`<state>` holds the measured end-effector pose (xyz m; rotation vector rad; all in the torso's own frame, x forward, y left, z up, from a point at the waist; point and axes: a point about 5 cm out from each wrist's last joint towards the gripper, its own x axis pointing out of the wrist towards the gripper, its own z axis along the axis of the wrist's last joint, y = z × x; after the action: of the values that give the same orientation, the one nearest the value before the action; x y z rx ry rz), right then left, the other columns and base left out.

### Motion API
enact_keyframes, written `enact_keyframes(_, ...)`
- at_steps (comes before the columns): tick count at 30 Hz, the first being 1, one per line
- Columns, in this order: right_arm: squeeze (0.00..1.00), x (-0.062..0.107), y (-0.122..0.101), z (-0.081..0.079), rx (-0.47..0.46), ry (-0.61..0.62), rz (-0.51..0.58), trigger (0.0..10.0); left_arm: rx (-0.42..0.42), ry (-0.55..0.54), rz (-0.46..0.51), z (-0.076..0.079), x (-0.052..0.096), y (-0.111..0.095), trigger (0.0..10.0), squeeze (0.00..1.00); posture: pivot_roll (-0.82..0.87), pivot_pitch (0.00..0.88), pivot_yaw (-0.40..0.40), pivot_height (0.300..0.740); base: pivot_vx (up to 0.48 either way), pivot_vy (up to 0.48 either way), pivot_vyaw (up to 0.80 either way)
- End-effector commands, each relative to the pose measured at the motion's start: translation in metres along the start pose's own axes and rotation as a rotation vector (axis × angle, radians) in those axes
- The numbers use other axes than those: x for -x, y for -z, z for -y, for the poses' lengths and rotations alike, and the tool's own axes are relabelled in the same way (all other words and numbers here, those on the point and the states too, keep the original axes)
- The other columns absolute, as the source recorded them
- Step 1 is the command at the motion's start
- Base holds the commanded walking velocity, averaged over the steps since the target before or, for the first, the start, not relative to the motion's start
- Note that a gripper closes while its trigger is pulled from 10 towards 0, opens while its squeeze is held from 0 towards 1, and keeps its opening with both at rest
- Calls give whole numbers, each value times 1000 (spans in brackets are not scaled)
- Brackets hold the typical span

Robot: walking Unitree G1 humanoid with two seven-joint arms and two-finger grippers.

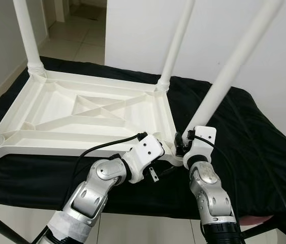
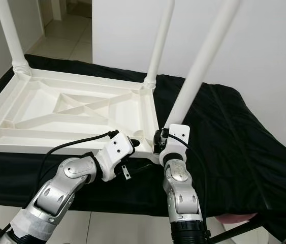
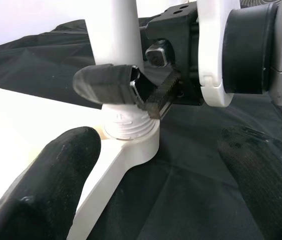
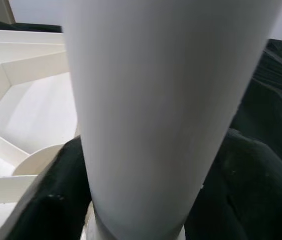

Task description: Building children table

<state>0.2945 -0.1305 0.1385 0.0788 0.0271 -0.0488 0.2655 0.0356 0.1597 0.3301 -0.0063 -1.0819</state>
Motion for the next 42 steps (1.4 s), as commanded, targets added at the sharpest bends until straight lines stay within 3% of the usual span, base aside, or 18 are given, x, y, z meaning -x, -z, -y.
enact_keyframes(1,1000,7,12,-6,-44,-35,-46,10000,-6,-35,8,-1,-1,-2,10000,0,-7,0,-144,740,0,0,0)
enact_keyframes(3,1000,4,11,-5,-38,-103,-27,10000,-5,-40,9,-2,-1,-3,10000,0,-8,0,-143,740,0,0,0)
enact_keyframes(4,157,2,9,-3,-15,-166,-19,10000,-5,-41,10,-3,-1,-3,10000,0,-10,0,-141,740,0,0,0)
enact_keyframes(7,157,2,10,-2,-5,-190,-21,10000,-6,-42,9,-3,-1,-3,10000,0,-11,0,-138,740,0,0,0)
enact_keyframes(8,0,1,9,1,-7,-220,-20,10000,-6,-42,10,-3,-1,-3,10000,0,-12,0,-138,740,0,0,0)
enact_keyframes(13,0,-2,7,12,19,-301,9,10000,-6,-36,5,-2,1,-2,10000,0,-13,0,-134,740,0,0,0)
enact_keyframes(18,0,-9,8,38,114,-449,44,10000,-4,-24,-11,-2,9,2,10000,0,-5,0,-134,740,0,0,0)
enact_keyframes(23,0,-11,10,43,131,-481,35,10000,2,-21,-9,-1,11,2,10000,0,-4,0,-132,740,0,0,0)
enact_keyframes(24,0,-15,13,47,176,-548,23,10000,0,-14,-11,-1,15,2,10000,0,1,0,-131,740,0,0,0)
enact_keyframes(28,0,-20,16,49,207,-600,6,10000,-13,-4,-13,0,16,0,10000,0,3,0,-131,740,0,0,0)
enact_keyframes(40,0,-42,15,35,220,-741,8,10000,-19,-7,-9,2,12,-3,10000,0,22,0,-136,740,0,0,0)
enact_keyframes(41,0,-43,16,34,221,-750,5,4902,-19,-7,-8,2,11,-4,10000,0,27,0,-138,740,0,0,0)
enact_keyframes(42,0,-44,18,33,223,-758,-1,4314,-20,-6,-8,2,11,-4,10000,0,28,0,-139,740,0,0,0)
